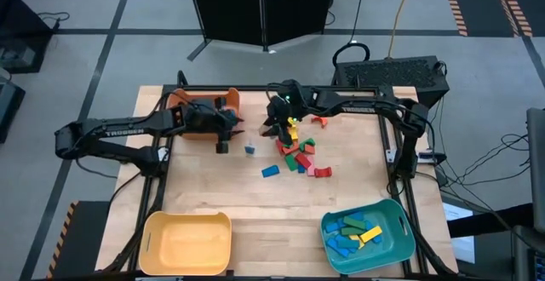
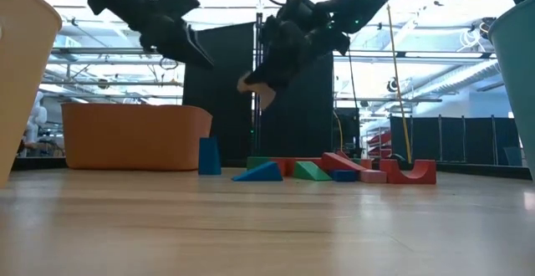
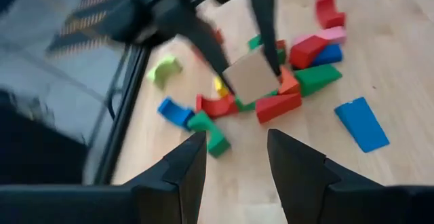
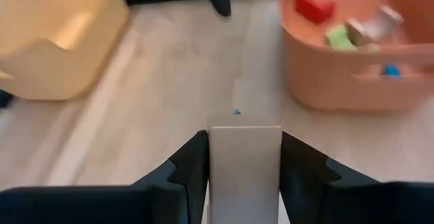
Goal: Sort blocks by size
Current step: Put the light brown arch block into the orange bin
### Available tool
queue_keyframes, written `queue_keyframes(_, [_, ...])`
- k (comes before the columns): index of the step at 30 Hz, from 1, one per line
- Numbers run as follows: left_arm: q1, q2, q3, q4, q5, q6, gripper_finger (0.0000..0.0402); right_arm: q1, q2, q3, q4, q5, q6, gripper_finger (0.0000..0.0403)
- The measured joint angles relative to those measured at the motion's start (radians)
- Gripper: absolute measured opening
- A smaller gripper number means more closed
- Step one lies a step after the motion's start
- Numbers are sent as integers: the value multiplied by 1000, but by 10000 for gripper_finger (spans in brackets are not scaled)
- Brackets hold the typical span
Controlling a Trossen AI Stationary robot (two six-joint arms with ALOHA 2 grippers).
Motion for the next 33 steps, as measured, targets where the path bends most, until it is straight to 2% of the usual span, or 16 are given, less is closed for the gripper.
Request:
queue_keyframes(5, [-58, 0, 0, 2, 1, 227, 157, 2, 9, 2, 68, -166, 38, 134])
queue_keyframes(8, [-90, 0, 0, 11, -3, 382, 157, 3, 9, 2, 86, -207, 46, 134])
queue_keyframes(10, [-106, 0, 0, 36, -6, 421, 157, 5, 9, 2, 83, -205, 51, 134])
queue_keyframes(15, [-129, 0, 0, 110, -10, 446, 157, 17, 23, 3, 91, -199, 50, 134])
queue_keyframes(20, [-140, 19, 0, 125, 9, 405, 166, 36, 40, 2, 114, -198, 47, 134])
queue_keyframes(25, [-139, 71, 0, 123, 21, 321, 224, 41, 40, 2, 132, -197, 43, 134])
queue_keyframes(29, [-139, 102, 0, 150, 22, 315, 277, 39, 40, 2, 132, -196, 42, 134])
queue_keyframes(33, [-139, 121, 3, 172, 36, 327, 303, 39, 40, 2, 131, -194, 35, 134])
